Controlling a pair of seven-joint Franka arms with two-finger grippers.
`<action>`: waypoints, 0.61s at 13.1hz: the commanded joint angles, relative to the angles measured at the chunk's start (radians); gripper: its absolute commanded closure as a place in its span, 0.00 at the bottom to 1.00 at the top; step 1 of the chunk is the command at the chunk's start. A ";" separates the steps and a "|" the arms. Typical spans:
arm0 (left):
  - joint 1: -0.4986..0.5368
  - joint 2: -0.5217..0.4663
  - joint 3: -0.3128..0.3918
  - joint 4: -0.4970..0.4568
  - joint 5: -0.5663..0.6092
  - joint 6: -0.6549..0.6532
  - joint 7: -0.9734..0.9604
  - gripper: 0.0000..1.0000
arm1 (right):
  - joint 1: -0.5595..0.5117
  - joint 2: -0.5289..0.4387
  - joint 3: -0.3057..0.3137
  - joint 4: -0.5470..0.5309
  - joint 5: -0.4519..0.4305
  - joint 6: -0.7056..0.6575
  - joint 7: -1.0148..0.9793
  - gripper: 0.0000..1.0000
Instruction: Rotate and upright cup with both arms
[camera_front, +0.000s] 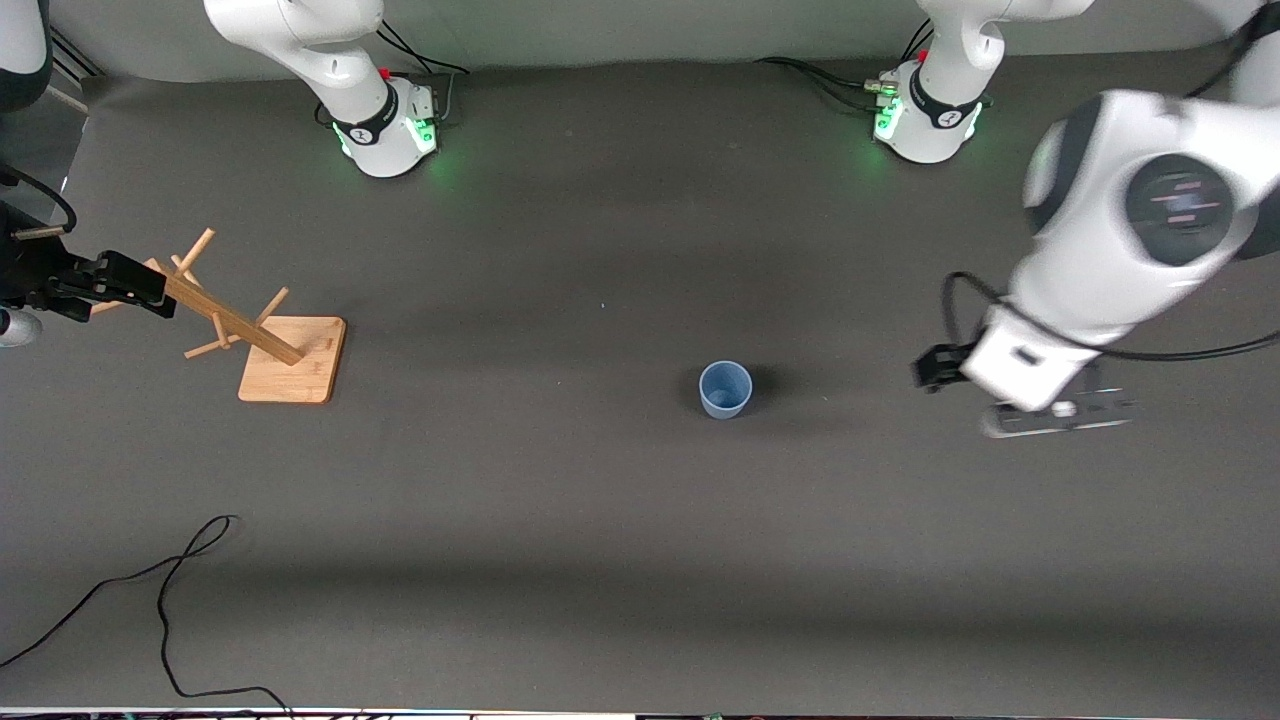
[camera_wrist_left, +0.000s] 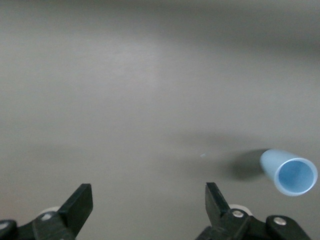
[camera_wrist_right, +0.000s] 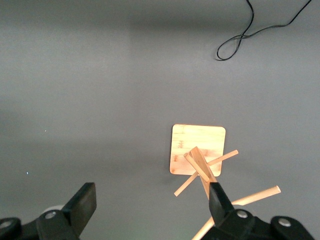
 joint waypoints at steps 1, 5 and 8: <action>0.078 -0.095 0.012 -0.022 -0.053 -0.090 0.150 0.00 | 0.006 -0.020 -0.007 -0.016 0.015 -0.001 -0.017 0.00; -0.084 -0.135 0.305 -0.024 -0.064 -0.173 0.267 0.00 | 0.005 -0.018 -0.008 -0.017 0.004 0.007 -0.020 0.00; -0.154 -0.137 0.416 -0.028 -0.112 -0.183 0.279 0.00 | 0.005 -0.018 -0.008 -0.017 0.004 0.008 -0.018 0.00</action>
